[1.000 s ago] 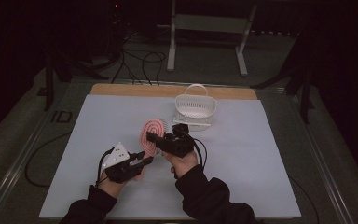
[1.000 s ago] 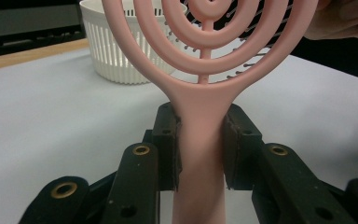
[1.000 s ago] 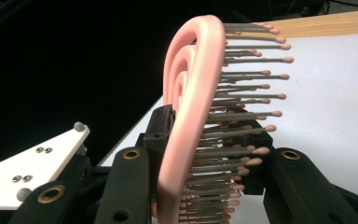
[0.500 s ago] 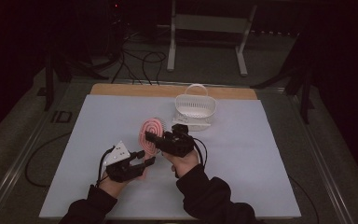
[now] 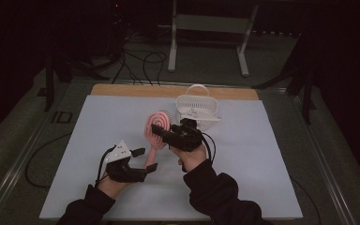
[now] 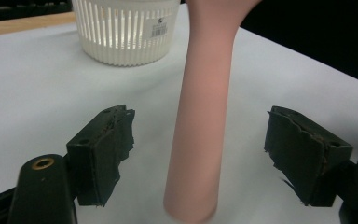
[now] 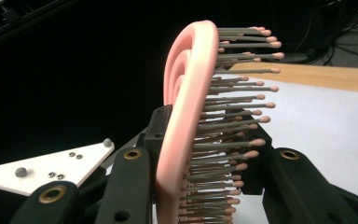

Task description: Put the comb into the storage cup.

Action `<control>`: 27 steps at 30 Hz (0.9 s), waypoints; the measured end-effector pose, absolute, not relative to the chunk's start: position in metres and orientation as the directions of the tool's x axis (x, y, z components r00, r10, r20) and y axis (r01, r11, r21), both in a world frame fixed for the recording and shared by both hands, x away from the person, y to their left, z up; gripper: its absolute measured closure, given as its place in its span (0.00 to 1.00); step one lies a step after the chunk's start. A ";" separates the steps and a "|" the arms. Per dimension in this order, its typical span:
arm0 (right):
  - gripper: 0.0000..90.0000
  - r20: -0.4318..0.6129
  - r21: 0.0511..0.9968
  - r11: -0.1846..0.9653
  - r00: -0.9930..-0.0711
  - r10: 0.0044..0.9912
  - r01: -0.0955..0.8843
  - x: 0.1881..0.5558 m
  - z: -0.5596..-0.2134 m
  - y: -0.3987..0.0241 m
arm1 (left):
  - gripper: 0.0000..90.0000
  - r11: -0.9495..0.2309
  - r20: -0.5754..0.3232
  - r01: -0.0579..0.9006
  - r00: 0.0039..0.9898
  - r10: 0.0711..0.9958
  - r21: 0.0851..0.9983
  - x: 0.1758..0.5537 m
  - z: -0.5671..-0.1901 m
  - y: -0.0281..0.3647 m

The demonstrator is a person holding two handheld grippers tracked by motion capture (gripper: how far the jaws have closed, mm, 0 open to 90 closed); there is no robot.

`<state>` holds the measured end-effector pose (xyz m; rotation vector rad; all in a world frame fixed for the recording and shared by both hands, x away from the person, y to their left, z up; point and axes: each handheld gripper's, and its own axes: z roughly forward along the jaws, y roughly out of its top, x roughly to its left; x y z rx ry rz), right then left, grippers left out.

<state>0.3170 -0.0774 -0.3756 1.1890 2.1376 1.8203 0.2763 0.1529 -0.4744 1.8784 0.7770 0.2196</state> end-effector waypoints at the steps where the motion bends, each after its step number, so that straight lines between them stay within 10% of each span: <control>1: 0.71 0.399 0.874 -0.016 -0.698 0.595 0.486 0.318 -0.375 -0.079 | 0.21 -0.246 -0.199 0.419 0.771 0.604 0.874 0.277 -0.475 0.153; 10: 0.71 0.330 0.906 0.018 -0.730 0.599 0.424 0.322 -0.361 -0.091 | 0.02 -0.258 -0.233 0.435 0.795 0.561 0.863 0.278 -0.475 0.159; 27: 0.71 0.208 0.944 0.076 -0.757 0.619 0.322 0.332 -0.335 -0.120 | 0.00 -0.241 -0.242 0.445 0.780 0.577 0.863 0.276 -0.476 0.178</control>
